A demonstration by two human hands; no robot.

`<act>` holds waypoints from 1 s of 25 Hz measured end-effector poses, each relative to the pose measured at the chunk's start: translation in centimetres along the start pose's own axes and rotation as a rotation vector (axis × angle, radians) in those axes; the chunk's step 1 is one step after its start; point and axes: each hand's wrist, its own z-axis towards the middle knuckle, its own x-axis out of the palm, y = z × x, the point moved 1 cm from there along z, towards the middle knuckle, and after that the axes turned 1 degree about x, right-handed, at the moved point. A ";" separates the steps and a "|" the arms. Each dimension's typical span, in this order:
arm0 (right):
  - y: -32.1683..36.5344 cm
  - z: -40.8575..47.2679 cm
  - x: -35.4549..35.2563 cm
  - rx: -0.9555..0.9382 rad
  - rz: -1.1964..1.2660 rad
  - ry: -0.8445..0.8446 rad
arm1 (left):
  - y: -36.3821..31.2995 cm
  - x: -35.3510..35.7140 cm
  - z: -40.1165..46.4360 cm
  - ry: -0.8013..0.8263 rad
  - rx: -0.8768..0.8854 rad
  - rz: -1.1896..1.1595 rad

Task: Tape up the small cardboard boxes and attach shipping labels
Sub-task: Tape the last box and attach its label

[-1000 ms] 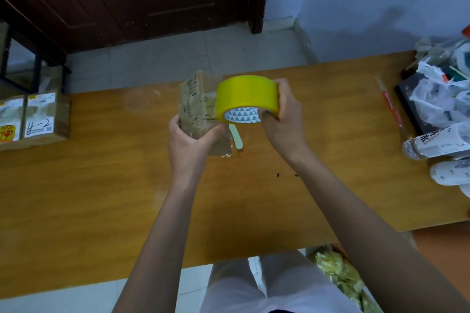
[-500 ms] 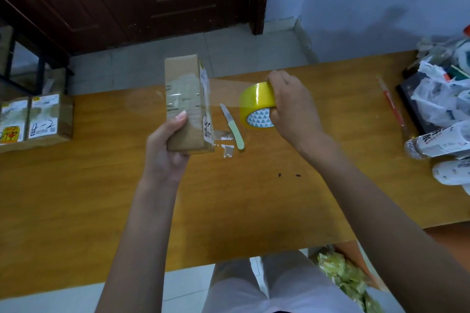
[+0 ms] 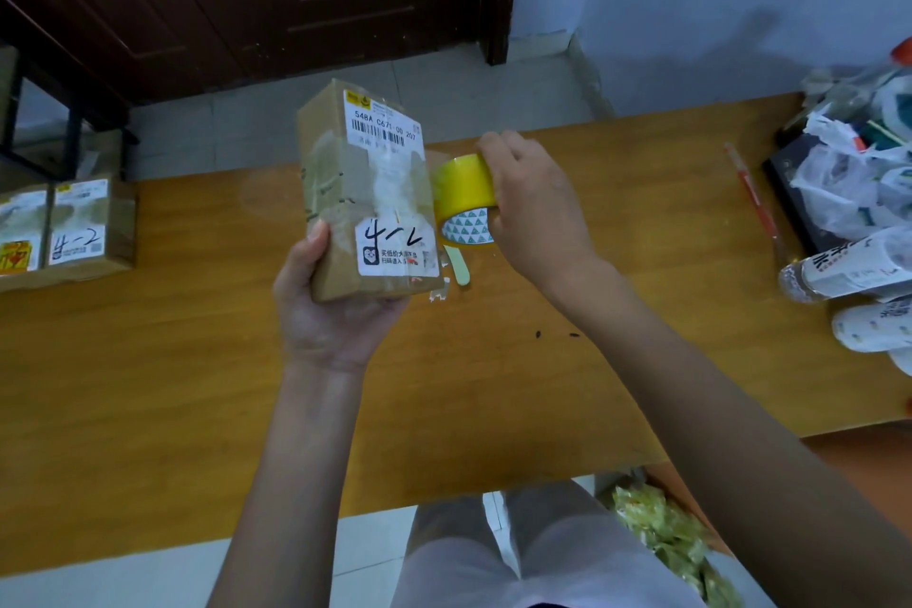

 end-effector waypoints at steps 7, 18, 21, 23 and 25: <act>0.0 -0.4 -0.1 -0.057 -0.111 -0.013 | 0.1 0.4 -0.2 0.049 -0.017 -0.008; 0.7 -1.2 0.1 -0.037 -0.186 -0.045 | 1.5 0.0 0.2 0.211 -0.115 -0.137; 0.6 -1.9 0.4 -0.022 -0.236 -0.022 | 0.7 -1.2 0.2 -0.017 -0.134 0.089; 0.3 -2.5 0.7 -0.031 -0.275 0.024 | -0.7 -2.4 0.3 -0.211 -0.136 0.367; 0.4 -3.0 1.1 -0.053 -0.278 0.049 | -1.5 -2.7 0.8 -0.278 -0.186 0.608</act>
